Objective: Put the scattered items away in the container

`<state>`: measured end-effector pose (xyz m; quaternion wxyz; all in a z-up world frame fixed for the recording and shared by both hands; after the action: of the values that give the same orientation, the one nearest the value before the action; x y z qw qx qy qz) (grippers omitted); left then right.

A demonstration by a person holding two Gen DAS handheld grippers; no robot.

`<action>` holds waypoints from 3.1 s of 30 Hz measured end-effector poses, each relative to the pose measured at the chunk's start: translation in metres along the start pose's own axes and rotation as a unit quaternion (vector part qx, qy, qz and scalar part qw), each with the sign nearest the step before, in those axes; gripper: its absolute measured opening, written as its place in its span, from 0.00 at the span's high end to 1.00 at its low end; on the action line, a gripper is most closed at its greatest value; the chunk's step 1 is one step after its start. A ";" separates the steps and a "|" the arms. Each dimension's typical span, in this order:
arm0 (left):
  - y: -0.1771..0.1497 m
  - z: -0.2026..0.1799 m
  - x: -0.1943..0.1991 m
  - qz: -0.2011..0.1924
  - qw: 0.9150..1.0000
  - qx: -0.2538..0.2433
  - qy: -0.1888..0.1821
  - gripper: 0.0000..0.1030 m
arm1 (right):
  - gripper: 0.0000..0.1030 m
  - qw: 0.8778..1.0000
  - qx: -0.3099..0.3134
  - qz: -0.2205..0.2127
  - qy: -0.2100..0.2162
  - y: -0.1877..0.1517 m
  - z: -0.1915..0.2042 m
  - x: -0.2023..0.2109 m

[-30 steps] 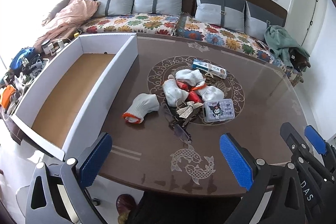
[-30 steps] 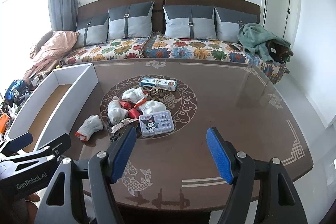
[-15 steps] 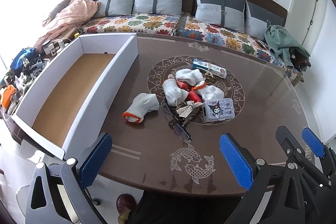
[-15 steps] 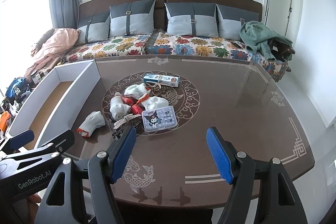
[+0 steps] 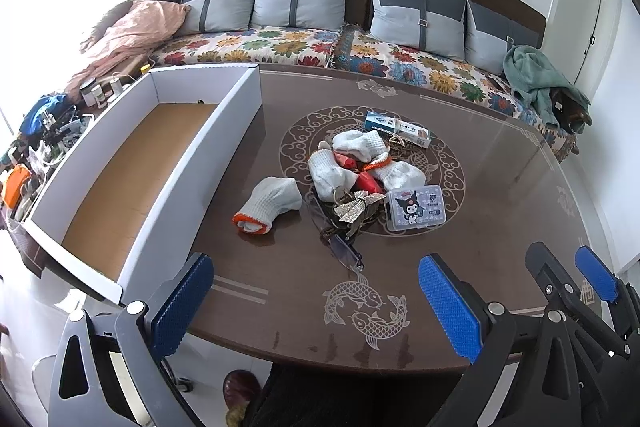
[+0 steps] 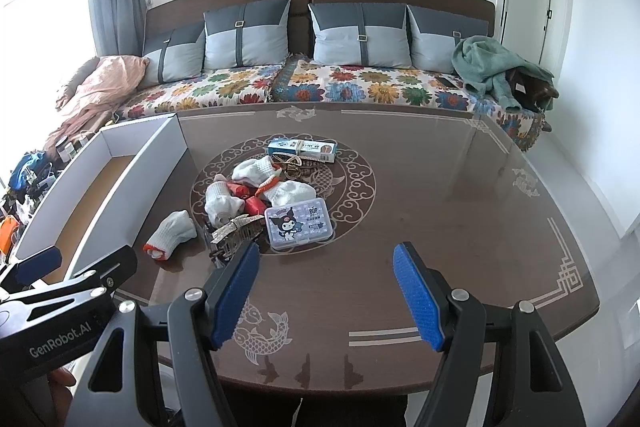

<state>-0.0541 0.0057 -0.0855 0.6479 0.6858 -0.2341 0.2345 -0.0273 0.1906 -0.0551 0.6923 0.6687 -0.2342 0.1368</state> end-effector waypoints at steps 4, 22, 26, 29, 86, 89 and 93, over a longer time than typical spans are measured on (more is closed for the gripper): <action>0.002 0.001 0.001 0.000 1.000 0.001 0.000 0.00 | 0.31 1.000 0.001 -0.002 -0.001 0.000 0.000 0.001; 0.005 0.003 0.006 -0.002 1.000 -0.002 0.002 0.00 | 0.31 1.000 0.002 -0.001 0.000 -0.001 0.003 0.002; 0.005 0.002 0.007 -0.004 1.000 -0.003 0.001 0.00 | 0.31 1.000 0.002 -0.004 0.000 -0.001 0.004 0.004; 0.005 0.001 0.007 -0.004 1.000 -0.002 0.000 0.00 | 0.31 1.000 0.002 -0.004 -0.001 -0.001 0.004 0.004; 0.006 0.002 0.020 -0.024 1.000 -0.010 0.014 0.00 | 0.31 0.999 0.012 -0.023 -0.019 0.008 -0.002 0.022; 0.009 0.002 0.024 -0.033 0.999 -0.014 0.018 0.00 | 0.31 0.999 0.013 -0.026 -0.020 0.009 -0.002 0.024; 0.010 0.002 0.027 -0.039 0.999 -0.017 0.019 0.00 | 0.31 0.999 0.015 -0.029 -0.022 0.009 -0.002 0.026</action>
<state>-0.0392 0.0029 -0.0611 0.6729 0.6783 -0.1986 0.2182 -0.0094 0.1896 -0.0338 0.6804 0.6885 -0.2278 0.1058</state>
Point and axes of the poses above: each gripper's, at about its wrist camera, not at the fingertips, and x roughly against the way its jaws point, z to its left, y to its top, the point moved 10 cm from there along -x, roughly the way its jaws point, and after that the axes turned 12 degrees about -z, right-handed, at the moved point
